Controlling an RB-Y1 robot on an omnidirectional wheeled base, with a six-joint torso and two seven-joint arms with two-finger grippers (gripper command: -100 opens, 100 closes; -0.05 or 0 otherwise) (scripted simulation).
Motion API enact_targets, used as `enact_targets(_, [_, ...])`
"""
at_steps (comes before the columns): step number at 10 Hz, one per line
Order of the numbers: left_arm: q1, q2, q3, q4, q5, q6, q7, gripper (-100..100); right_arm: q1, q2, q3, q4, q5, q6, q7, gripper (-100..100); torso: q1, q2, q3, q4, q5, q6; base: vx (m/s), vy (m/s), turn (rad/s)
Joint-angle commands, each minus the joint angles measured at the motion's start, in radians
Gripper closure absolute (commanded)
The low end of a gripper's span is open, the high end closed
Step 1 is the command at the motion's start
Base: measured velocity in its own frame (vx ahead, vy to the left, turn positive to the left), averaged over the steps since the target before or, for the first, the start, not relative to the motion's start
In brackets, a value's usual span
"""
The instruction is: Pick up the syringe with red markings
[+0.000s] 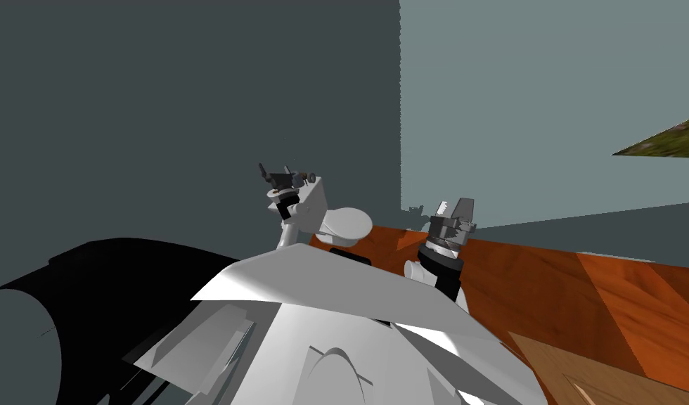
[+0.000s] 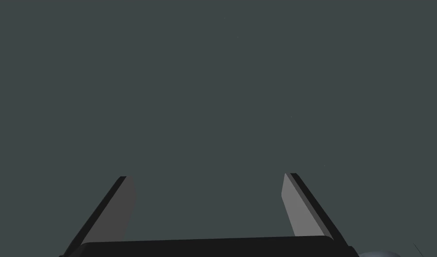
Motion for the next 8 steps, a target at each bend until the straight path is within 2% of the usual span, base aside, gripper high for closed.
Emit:
enact_targets(1, [-0.048,-0.001,-0.001,0.050,0.027,-0.022,0.014,-100,0.000,0.000,0.000,0.000,0.000,0.000,0.000,0,0.000,0.000,0.000,0.000,0.000,0.000,-0.025,-0.065,0.089])
enact_targets(2, [-0.048,-0.001,-0.001,0.068,0.027,-0.022,0.014,-100,0.000,0.000,0.000,0.000,0.000,0.000,0.000,0,-0.001,0.000,0.000,0.000,0.000,0.000,-0.015,-0.058,0.028])
enact_targets(3, [-0.083,0.000,0.000,0.095,0.047,-0.033,0.023,-100,0.000,0.000,0.000,0.000,0.000,0.000,0.000,0,-0.001,0.000,0.000,0.000,0.000,0.000,-0.014,-0.051,0.047])
enact_targets(4, [-0.083,0.000,0.000,0.112,0.047,-0.033,0.023,-100,0.000,0.000,0.000,0.000,0.000,0.000,0.000,0,-0.001,0.000,0.000,0.000,0.000,0.000,-0.010,-0.037,0.026])
enact_targets(6, [-0.155,0.001,0.003,0.181,0.085,-0.053,0.042,-100,0.000,0.000,0.000,0.000,0.000,0.000,0.000,0,0.001,-0.001,0.000,0.000,0.000,0.000,-0.018,-0.045,0.070])
enact_targets(7, [-0.155,0.001,0.003,0.205,0.085,-0.053,0.042,-100,0.000,0.000,0.000,0.000,0.000,0.000,0.000,0,0.000,0.000,0.000,0.000,0.000,0.000,-0.013,-0.044,0.025])
enact_targets(8, [-0.191,0.002,0.006,0.234,0.105,-0.062,0.052,-100,0.000,0.000,0.000,0.000,0.000,0.000,0.000,0,0.000,0.000,0.000,0.000,0.000,0.000,-0.005,-0.041,0.043])
